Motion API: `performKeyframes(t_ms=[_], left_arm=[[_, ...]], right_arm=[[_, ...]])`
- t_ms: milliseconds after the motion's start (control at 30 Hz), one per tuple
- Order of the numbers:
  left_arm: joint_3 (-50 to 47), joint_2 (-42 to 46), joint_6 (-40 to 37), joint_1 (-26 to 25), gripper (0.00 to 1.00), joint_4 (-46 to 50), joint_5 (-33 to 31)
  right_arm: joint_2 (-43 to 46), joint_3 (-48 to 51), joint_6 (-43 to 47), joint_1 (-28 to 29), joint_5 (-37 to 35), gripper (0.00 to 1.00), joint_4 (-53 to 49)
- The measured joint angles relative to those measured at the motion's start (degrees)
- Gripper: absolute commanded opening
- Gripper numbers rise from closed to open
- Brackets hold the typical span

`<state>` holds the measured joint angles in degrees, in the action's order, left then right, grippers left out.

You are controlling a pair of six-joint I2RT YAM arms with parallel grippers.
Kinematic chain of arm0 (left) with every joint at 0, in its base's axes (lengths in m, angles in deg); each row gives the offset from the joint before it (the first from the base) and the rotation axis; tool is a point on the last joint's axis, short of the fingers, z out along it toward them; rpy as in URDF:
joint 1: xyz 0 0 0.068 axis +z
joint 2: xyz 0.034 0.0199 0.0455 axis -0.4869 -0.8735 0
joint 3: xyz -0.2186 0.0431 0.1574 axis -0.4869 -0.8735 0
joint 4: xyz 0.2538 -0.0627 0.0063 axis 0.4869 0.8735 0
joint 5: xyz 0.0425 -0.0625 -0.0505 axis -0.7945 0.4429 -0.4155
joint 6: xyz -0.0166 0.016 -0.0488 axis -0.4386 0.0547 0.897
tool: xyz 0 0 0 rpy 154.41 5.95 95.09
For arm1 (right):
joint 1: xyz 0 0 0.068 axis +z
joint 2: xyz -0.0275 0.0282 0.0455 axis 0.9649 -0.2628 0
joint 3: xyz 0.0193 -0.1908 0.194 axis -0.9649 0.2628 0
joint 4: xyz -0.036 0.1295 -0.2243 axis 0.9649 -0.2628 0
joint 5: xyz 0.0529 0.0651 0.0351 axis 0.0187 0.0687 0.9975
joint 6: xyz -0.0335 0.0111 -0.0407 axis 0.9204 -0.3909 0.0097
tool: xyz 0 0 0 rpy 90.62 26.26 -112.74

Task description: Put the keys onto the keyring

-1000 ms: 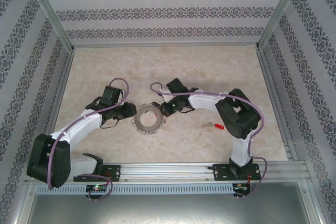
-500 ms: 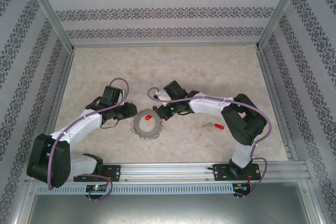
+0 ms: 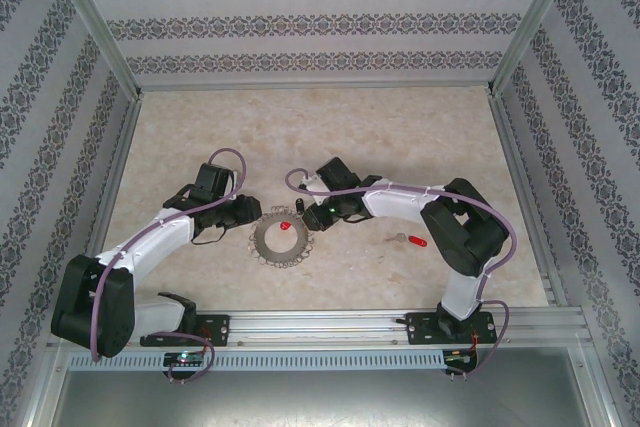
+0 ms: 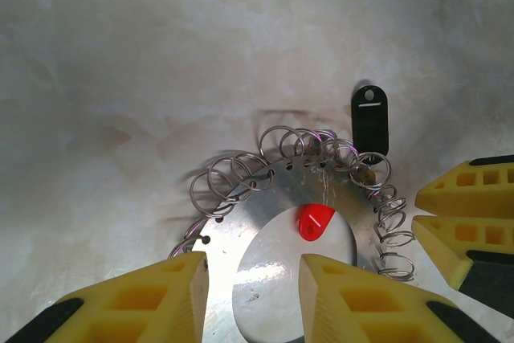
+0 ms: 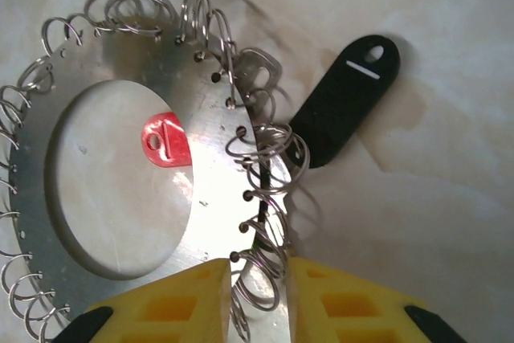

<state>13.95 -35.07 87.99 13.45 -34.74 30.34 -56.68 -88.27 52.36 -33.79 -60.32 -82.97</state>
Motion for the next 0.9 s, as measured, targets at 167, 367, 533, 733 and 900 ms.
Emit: performKeyframes(t_ms=[167, 367, 533, 733, 900], left_arm=[[0.0, 0.0, 0.0, 0.0, 0.35, 0.0, 0.0], [0.0, 0.0, 0.0, 0.0, 0.35, 0.0, 0.0], [0.0, 0.0, 0.0, 0.0, 0.35, 0.0, 0.0], [0.0, 0.0, 0.0, -0.1, 0.35, 0.0, 0.0], [0.0, 0.0, 0.0, -0.1, 0.35, 0.0, 0.0]], right_arm=[[0.0, 0.6, -0.2, -0.1, 0.0, 0.35, -0.1], [-0.7, 0.6, -0.2, -0.4, 0.1, 0.33, 0.1], [-0.8, 0.6, -0.2, -0.3, 0.6, 0.31, 0.1], [-0.8, 1.1, -0.2, -0.3, 1.1, 0.29, 0.0], [-0.8, 1.1, -0.2, -0.3, 1.2, 0.31, 0.0]])
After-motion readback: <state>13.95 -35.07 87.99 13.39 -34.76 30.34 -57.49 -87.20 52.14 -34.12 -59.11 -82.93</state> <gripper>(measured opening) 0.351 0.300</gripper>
